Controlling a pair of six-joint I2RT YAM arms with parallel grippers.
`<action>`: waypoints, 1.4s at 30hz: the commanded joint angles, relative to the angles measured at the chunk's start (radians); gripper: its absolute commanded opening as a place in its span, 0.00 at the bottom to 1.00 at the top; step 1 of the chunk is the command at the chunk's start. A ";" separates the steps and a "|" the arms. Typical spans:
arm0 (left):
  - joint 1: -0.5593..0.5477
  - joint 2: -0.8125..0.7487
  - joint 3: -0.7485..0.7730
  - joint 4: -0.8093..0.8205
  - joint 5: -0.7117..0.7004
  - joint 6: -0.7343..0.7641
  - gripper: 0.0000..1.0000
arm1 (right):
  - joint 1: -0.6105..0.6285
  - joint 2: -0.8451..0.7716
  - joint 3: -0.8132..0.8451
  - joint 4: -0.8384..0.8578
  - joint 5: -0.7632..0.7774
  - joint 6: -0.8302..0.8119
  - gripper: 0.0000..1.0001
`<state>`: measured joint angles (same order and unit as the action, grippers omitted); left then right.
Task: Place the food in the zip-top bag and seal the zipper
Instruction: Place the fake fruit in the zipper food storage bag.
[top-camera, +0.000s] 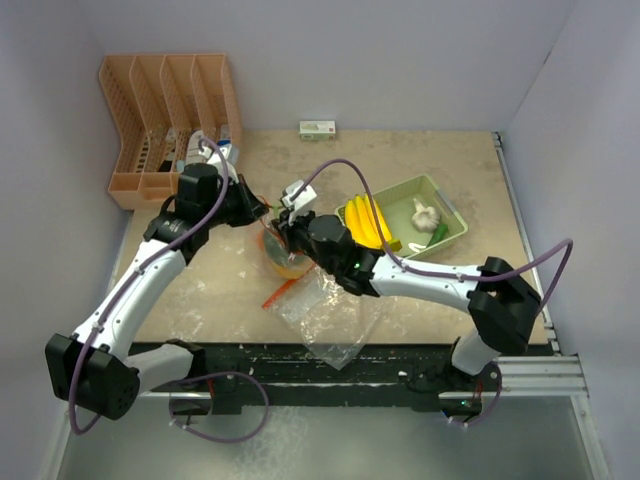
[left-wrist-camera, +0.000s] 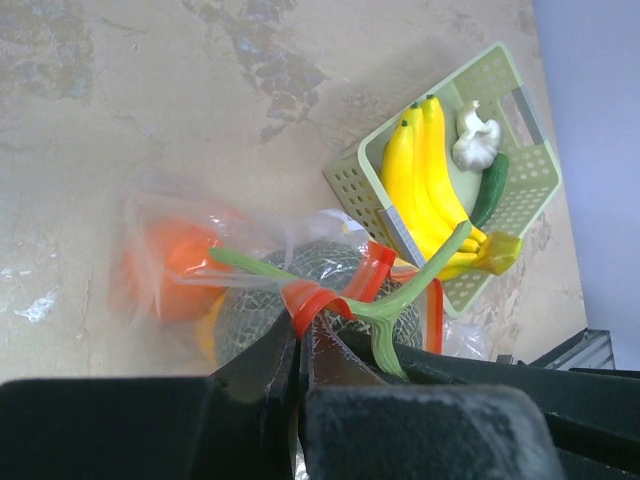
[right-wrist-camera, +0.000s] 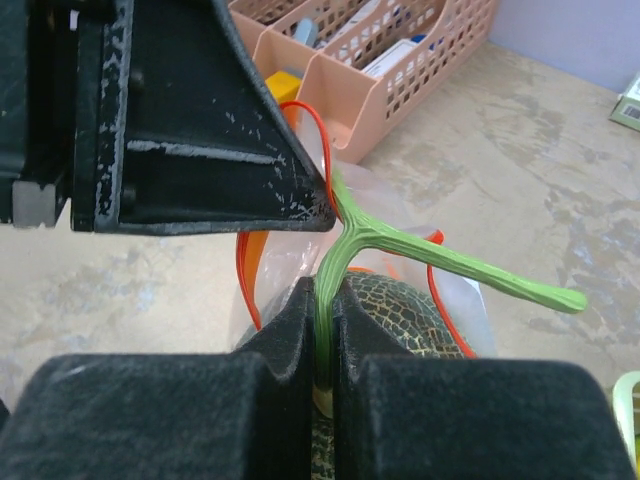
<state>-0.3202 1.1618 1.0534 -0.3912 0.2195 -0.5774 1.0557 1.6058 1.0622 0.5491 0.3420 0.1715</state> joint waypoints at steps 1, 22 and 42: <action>0.015 0.012 0.081 0.059 -0.030 0.044 0.00 | 0.018 -0.053 0.013 -0.009 -0.195 -0.036 0.00; 0.016 0.036 -0.074 0.147 0.003 0.007 0.00 | 0.015 -0.224 -0.262 0.304 -0.041 0.073 0.00; 0.017 0.025 -0.066 0.146 0.049 -0.001 0.00 | 0.017 -0.161 -0.231 0.225 0.074 0.124 0.00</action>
<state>-0.3141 1.2209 0.9443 -0.2695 0.2581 -0.5827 1.0622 1.4231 0.7536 0.7902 0.3553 0.2745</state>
